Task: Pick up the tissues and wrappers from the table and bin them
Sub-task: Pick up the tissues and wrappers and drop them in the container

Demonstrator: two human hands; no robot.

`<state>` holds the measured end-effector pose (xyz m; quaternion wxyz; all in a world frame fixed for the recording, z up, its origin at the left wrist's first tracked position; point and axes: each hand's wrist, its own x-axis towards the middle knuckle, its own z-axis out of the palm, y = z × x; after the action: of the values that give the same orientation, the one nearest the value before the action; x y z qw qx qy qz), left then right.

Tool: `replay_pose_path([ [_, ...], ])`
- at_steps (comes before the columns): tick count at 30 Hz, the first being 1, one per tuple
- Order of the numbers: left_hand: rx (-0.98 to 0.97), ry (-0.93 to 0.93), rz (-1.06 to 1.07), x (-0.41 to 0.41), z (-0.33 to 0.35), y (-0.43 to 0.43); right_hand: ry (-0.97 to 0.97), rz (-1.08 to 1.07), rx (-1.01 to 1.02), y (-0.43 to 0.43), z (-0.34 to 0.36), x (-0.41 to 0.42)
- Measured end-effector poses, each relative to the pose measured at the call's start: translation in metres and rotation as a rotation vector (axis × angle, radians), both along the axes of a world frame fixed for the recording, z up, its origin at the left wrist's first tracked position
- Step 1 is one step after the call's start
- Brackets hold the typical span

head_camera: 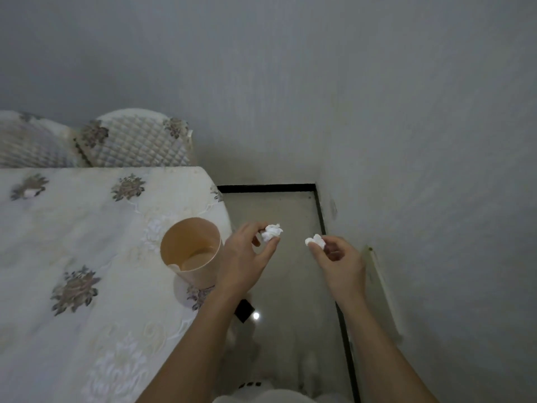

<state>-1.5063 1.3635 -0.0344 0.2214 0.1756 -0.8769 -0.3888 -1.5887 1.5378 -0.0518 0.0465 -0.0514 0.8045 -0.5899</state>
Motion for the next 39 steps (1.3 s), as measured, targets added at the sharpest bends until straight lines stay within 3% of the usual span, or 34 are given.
replay_pose_path([
  [9, -0.062, 0.021, 0.444, 0.035, 0.008, -0.058, 0.016, 0.434, 0.005, -0.114, 0.008, -0.041],
  [13, -0.196, -0.092, 0.643, 0.059, 0.007, -0.079, 0.146, 0.690, 0.092, -0.159, 0.014, -0.035],
  [22, -0.490, -0.279, 0.672, 0.073, -0.004, -0.105, 0.538, 0.958, 0.317, -0.214, 0.010, -0.024],
  [25, -0.520, -0.364, 0.678, 0.068, -0.006, -0.111, 0.581, 1.010, 0.339, -0.223, 0.007, -0.021],
  [30, -0.472, -0.616, 0.609, 0.066, -0.005, -0.108, 0.718, 1.173, 0.648, -0.222, 0.005, -0.023],
  [39, -0.569, -0.518, 0.678, 0.068, 0.007, -0.109, 0.958, 1.039, 0.581, -0.222, 0.024, -0.032],
])
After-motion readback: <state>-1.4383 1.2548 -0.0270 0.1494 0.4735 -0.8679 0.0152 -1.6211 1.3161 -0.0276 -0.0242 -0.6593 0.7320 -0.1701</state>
